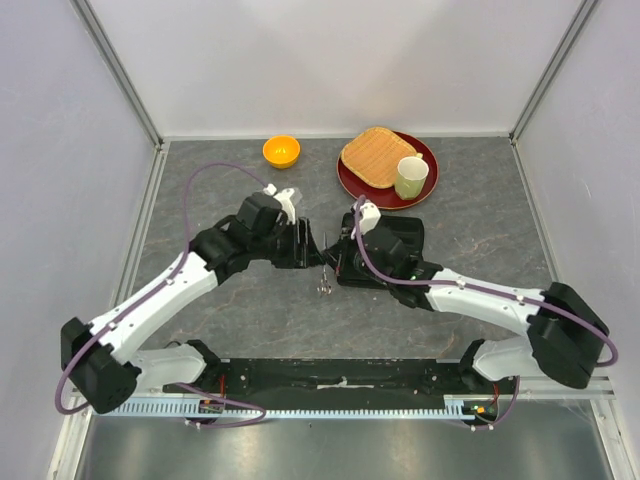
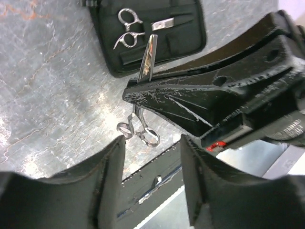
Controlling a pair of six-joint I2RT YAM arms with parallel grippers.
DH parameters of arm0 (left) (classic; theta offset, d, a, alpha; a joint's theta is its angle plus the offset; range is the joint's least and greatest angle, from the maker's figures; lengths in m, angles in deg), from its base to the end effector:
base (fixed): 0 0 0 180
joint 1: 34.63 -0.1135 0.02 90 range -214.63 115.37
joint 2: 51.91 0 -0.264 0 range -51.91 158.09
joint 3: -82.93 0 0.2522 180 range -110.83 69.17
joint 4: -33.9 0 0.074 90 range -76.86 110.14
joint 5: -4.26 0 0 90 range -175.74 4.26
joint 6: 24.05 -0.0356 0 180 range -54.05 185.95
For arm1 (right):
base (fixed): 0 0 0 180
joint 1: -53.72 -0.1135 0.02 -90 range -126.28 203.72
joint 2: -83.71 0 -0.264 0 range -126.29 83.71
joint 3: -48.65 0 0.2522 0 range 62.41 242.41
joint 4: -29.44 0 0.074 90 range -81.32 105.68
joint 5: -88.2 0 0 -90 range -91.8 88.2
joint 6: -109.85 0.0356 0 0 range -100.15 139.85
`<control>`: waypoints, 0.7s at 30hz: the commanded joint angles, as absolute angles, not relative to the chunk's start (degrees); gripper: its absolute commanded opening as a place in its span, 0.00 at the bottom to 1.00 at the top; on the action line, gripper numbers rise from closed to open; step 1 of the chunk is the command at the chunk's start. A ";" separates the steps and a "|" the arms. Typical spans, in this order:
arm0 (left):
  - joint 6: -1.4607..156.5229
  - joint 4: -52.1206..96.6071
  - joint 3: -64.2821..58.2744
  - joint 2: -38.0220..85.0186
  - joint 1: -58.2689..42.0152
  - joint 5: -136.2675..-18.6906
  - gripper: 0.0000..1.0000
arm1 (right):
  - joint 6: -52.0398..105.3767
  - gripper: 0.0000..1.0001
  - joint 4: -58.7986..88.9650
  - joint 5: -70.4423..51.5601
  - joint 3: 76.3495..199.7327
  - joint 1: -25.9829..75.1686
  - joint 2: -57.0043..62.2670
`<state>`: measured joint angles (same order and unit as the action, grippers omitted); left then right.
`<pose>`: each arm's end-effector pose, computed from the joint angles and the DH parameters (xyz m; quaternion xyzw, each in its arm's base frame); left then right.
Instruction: Sort the hair-cutting tools
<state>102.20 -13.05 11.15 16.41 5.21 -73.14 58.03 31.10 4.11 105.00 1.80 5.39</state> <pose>0.1894 -0.1681 0.2992 0.0719 0.9114 -0.3213 0.2469 0.1898 0.2363 0.2397 -0.0688 0.8172 0.3739 0.4331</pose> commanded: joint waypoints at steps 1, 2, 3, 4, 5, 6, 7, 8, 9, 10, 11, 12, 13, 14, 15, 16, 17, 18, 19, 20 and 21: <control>94.52 -15.89 3.61 10.94 4.84 -72.47 0.61 | 52.99 0.00 29.13 -1.52 107.41 3.44 13.29; 93.30 -15.72 2.99 10.32 4.84 -72.03 0.66 | 52.03 0.00 28.17 -3.45 107.58 3.71 14.09; 92.76 -15.20 2.03 9.19 4.84 -71.07 0.68 | 51.24 0.00 27.90 -8.43 107.76 4.23 14.89; 92.15 -14.32 1.84 8.74 4.66 -70.11 0.70 | 49.58 0.00 27.72 -11.26 107.85 4.41 16.37; 91.53 -12.66 1.67 8.39 4.75 -67.49 0.73 | 48.86 0.00 27.20 -14.25 108.11 4.59 16.91; 91.01 -11.77 1.67 8.12 4.75 -65.89 0.73 | 48.34 0.00 26.93 -18.46 108.28 4.68 17.61; 90.39 -11.24 1.58 8.03 4.75 -64.48 0.75 | 47.37 0.00 26.41 -20.85 108.46 4.59 18.92; 90.04 -10.54 1.49 7.95 4.75 -61.34 0.75 | 47.10 0.00 26.14 -23.13 108.81 4.59 19.46; 89.77 -8.97 1.75 7.60 4.75 -59.74 0.75 | 46.93 0.00 25.96 -25.25 109.07 4.59 20.07; 89.51 -8.34 1.84 7.51 4.75 -58.25 0.76 | 46.40 0.00 25.96 -29.88 109.16 4.68 21.21; 89.42 -7.55 1.93 7.42 4.75 -55.36 0.75 | 46.40 0.00 25.70 -31.40 109.69 4.68 21.74; 89.42 -6.33 2.19 7.33 4.75 -54.03 0.75 | 46.14 0.00 25.26 -32.99 110.13 4.68 22.36; 89.51 -5.71 2.28 7.24 4.75 -52.71 0.75 | 45.87 0.00 24.65 -35.26 110.57 4.59 23.32; 89.68 -5.27 2.37 7.24 4.75 -51.13 0.73 | 45.52 0.00 24.64 -35.98 111.18 4.59 23.85; 89.77 -5.00 2.37 7.24 4.75 -50.59 0.72 | 45.52 0.00 24.56 -36.42 111.45 4.59 24.73; 89.77 -5.08 2.28 7.42 4.75 -50.50 0.67 | 45.43 0.00 24.56 -37.13 111.88 4.59 25.00; 89.68 -5.26 2.11 7.51 4.75 -50.41 0.63 | 45.17 0.00 24.56 -38.26 112.15 4.59 25.35; 89.68 -5.17 2.10 7.59 4.75 -50.06 0.59 | 45.08 0.00 24.47 -38.71 112.33 4.68 25.87; 89.68 -5.17 2.02 7.68 4.75 -49.88 0.52 | 44.99 0.00 24.21 -38.89 112.68 4.59 25.97; 89.77 -5.00 1.93 7.86 4.75 -48.92 0.48 | 44.73 0.00 24.12 -39.50 112.77 4.59 26.05; 89.77 -4.74 1.93 7.86 4.75 -48.13 0.44 | 44.55 0.00 23.86 -39.59 112.86 4.59 26.06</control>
<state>91.78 -7.80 2.82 7.58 4.84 -53.51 46.49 23.49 -34.62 109.89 4.71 24.73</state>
